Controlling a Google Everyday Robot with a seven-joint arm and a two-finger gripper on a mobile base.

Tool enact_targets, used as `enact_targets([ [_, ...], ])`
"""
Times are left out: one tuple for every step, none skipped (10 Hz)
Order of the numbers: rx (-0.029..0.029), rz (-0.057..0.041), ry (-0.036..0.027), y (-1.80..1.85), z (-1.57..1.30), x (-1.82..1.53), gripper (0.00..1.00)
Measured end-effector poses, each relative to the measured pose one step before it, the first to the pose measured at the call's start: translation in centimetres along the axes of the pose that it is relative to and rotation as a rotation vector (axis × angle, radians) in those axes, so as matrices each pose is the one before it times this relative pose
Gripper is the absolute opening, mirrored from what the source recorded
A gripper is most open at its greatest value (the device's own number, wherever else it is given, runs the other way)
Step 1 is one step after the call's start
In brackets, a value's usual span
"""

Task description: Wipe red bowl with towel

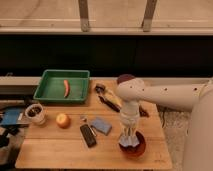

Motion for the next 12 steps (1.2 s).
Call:
enact_targets([
  [0.00584, -0.0303, -0.00399, 0.86, 0.013, 0.961, 0.0],
  [0.00742, -0.01254, -0.00067, 0.229, 0.16, 1.112, 0.0],
  [0.00277, 0.0014, 0.00195, -0.231, 0.185, 0.638, 0.0],
  [0.00062, 0.01078, 0.00721, -0.797, 0.429, 0.935, 0.0],
  [0.0009, 0.01951, 0.00858, -1.318, 0.489, 0.925, 0.0],
  [0.00168, 0.03145, 0.01048, -1.721, 0.528, 0.787, 0.0],
  [0.00188, 0.02805, 0.00735, -1.26, 0.31, 0.206, 0.0],
  [0.0011, 0.02995, 0.00524, -1.264, 0.181, -0.246, 0.0],
  [-0.00386, 0.02441, 0.00187, -0.857, -0.133, -0.828, 0.0],
  [-0.00251, 0.01922, 0.0005, -0.551, -0.24, -1.035, 0.0],
  [-0.00041, 0.00829, -0.0044, 0.003, -0.378, -1.144, 0.0],
  [0.00229, -0.00259, -0.00904, 0.709, -0.499, -1.11, 0.0],
])
